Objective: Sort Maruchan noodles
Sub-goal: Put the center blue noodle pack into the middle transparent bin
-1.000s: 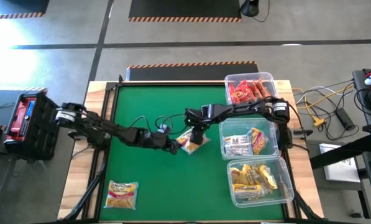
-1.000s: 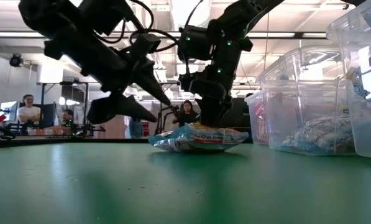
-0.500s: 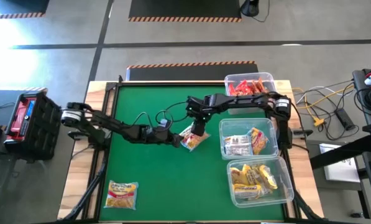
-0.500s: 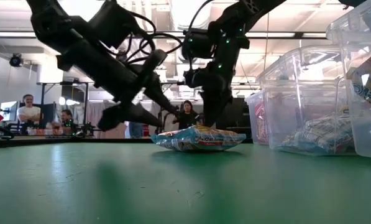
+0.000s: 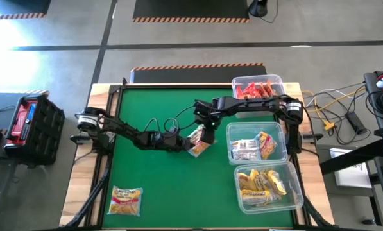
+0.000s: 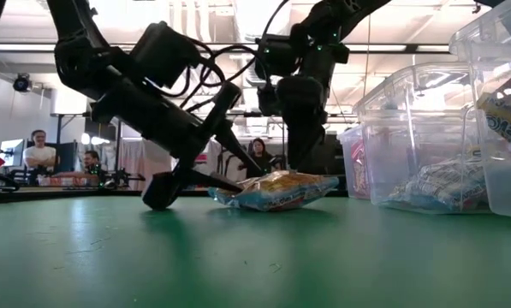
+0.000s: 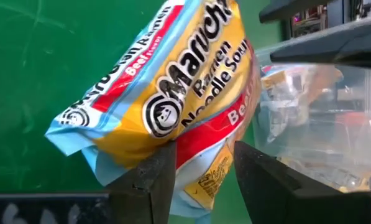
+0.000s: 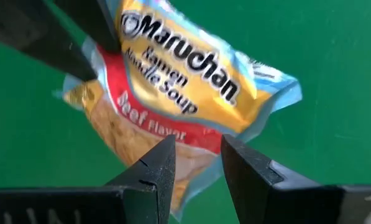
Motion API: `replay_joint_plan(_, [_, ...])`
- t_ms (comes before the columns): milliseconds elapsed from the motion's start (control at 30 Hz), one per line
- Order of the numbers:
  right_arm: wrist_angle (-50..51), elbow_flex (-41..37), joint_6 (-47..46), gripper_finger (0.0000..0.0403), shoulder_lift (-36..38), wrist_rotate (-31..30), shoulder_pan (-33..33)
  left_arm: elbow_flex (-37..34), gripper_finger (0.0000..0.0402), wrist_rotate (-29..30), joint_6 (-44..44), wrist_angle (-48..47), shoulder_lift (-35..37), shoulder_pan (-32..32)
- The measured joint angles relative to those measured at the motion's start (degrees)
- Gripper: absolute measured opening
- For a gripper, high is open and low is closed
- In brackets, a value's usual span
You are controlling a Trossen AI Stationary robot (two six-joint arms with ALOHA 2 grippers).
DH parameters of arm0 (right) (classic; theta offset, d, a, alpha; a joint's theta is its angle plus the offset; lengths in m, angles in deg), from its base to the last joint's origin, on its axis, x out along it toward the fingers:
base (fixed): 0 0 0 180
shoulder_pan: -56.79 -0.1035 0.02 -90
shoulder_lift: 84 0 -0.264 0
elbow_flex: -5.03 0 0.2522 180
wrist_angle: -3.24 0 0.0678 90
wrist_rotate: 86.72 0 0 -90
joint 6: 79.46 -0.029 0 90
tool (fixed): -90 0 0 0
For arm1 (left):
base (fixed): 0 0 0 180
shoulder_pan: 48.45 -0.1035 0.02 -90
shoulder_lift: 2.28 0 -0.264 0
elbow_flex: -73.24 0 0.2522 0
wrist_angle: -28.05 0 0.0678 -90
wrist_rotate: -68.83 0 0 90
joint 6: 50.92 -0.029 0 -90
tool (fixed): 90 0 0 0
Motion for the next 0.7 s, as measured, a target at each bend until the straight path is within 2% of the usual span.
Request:
replay_joint_plan(433, [5.5, 0.0, 7.4, 0.0118, 1.6, -1.1, 3.4, 0.2, 0.0130, 1.1, 2.7, -6.4, -0.3, -0.2])
replay_joint_plan(600, [6.6, 0.4, 9.5, 0.0118, 1.7, -8.6, 3.6, 0.2, 0.0129, 0.4, 3.9, -6.8, -0.4, -0.3])
replay_joint_plan(700, [6.7, 0.4, 9.0, 0.0118, 2.0, -10.0, 3.6, 0.2, 0.0129, -1.0, 4.6, -7.0, -0.3, -0.4])
